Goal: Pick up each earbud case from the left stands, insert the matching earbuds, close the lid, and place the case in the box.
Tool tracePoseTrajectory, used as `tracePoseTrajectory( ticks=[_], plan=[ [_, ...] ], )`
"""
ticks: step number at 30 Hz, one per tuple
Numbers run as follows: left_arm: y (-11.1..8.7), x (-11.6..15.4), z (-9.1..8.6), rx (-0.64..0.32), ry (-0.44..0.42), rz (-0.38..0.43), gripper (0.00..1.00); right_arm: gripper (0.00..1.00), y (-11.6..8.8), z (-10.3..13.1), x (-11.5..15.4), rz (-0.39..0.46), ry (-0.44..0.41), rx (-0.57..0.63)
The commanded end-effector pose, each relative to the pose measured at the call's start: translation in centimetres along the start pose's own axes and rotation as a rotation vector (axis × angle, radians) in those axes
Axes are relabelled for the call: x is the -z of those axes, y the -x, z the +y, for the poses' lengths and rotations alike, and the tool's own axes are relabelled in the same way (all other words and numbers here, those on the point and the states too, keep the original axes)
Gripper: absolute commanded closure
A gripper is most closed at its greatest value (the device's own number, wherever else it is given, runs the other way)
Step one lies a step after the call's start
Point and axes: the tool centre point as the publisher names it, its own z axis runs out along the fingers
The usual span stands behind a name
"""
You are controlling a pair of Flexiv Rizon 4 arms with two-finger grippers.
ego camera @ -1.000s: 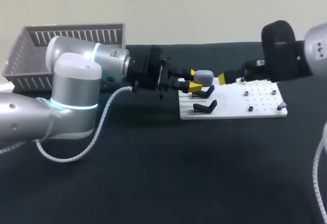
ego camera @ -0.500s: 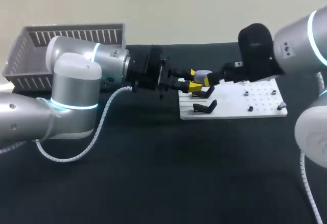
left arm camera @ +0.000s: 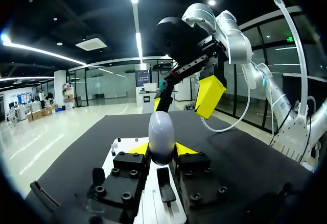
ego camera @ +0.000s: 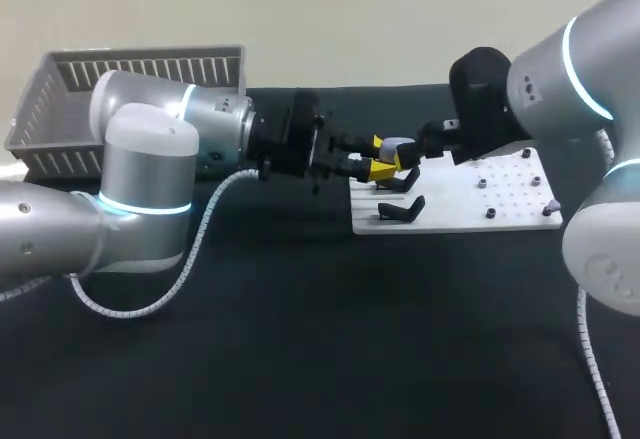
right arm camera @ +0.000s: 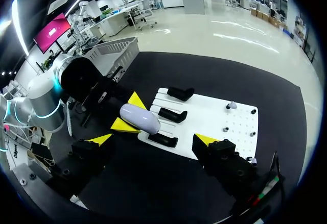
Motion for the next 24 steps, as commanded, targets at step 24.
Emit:
tracePoseTrajectory(
  ticks=[24],
  plan=[
    [-0.1,0.0,0.0,-0.002,0.0,-0.003,1.0,0.0,0.9,-1.7,-1.4,-0.003,-0.128,-0.06]
  ],
)
